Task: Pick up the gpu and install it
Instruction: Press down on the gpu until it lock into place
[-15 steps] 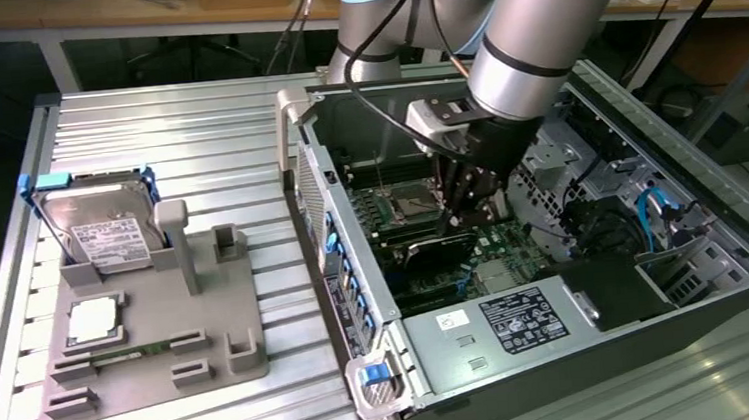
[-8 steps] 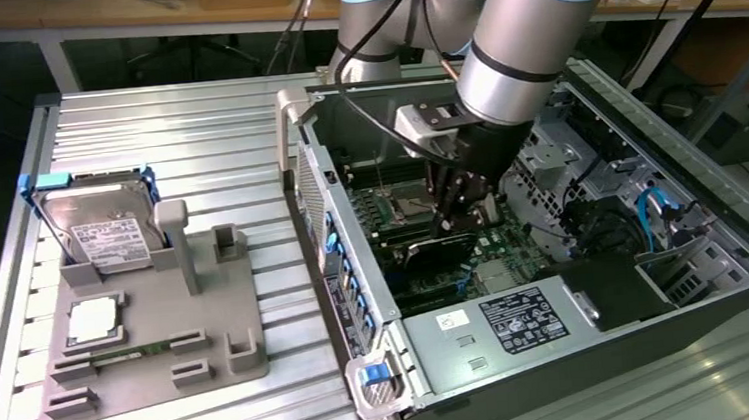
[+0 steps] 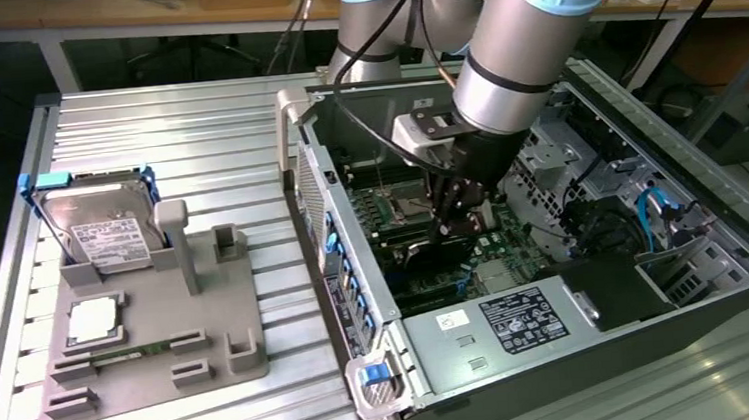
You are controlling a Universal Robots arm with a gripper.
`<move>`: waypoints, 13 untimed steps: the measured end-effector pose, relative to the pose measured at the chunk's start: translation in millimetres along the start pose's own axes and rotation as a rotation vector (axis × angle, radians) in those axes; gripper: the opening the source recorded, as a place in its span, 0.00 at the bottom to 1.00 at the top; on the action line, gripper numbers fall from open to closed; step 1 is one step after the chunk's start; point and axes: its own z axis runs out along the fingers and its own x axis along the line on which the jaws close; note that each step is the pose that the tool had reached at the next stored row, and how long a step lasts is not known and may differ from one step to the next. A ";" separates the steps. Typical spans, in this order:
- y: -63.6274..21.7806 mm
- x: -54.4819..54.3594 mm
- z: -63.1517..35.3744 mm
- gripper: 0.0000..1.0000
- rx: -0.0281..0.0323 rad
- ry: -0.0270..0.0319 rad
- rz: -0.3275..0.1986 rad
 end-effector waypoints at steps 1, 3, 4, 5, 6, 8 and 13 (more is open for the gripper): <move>0.0 -0.1 -0.7 0.11 0.0005 -0.0013 0.000; 0.7 -0.1 -13.7 0.11 0.0001 -0.0008 0.000; 3.9 -0.5 -13.8 0.11 0.0001 -0.0008 0.000; 9.1 -1.5 -13.5 0.11 0.0001 -0.0008 0.000; 13.5 -1.8 -13.3 0.11 0.0001 -0.0008 0.001; 31.5 -3.6 -12.6 0.11 0.0000 -0.0008 0.004; 45.7 -4.5 -25.5 0.11 -0.0026 -0.0020 0.012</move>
